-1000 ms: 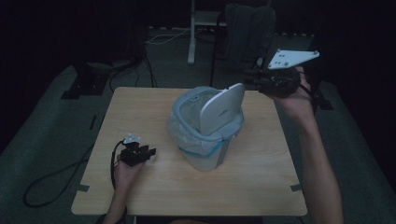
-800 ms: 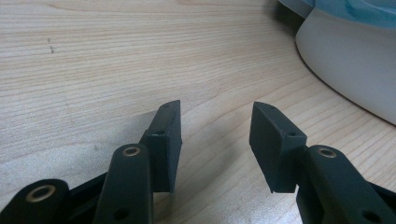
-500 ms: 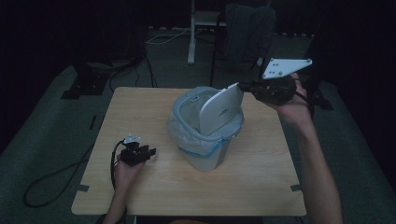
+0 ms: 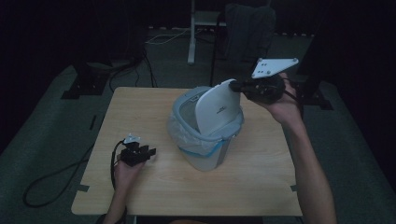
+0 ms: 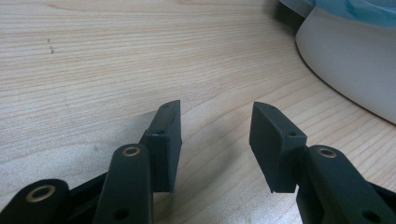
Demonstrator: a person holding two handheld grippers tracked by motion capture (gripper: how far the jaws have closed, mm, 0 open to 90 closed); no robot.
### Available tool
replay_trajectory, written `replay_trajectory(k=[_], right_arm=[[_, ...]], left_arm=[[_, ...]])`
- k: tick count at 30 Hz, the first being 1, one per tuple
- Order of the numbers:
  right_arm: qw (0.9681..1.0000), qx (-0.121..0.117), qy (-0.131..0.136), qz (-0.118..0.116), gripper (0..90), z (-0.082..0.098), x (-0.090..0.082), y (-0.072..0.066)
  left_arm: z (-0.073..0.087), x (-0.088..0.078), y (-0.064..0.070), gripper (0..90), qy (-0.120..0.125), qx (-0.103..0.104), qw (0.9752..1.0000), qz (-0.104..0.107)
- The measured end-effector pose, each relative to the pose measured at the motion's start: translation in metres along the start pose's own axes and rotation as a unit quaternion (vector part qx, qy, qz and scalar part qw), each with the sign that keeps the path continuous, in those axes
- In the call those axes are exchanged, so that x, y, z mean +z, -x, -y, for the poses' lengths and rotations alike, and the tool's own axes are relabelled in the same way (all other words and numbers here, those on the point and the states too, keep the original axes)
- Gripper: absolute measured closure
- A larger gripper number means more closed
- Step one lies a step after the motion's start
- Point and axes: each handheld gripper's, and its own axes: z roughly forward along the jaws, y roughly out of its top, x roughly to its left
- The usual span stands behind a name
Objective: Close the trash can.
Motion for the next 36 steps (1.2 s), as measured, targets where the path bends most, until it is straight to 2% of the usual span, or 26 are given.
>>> replay_trajectory(k=[5,18,28,36], right_arm=[[0.9999,0.004,-0.006,-0.008,85.3,0.000,0.015,0.001],[0.9997,0.012,-0.005,-0.020,86.2,-0.003,0.032,0.000],[0.9996,0.006,-0.005,-0.027,88.5,-0.006,0.046,-0.005],[0.9997,0.001,0.002,-0.023,89.5,-0.005,0.056,-0.012]], left_arm=[[0.000,0.000,0.000,54.5,0.001,-0.001,1.0000,0.001],[0.000,0.000,0.000,54.5,0.001,-0.002,1.0000,0.000],[0.000,0.000,0.000,54.5,0.001,-0.002,1.0000,0.001],[0.000,0.000,0.000,54.5,0.001,-0.001,1.0000,0.001]])
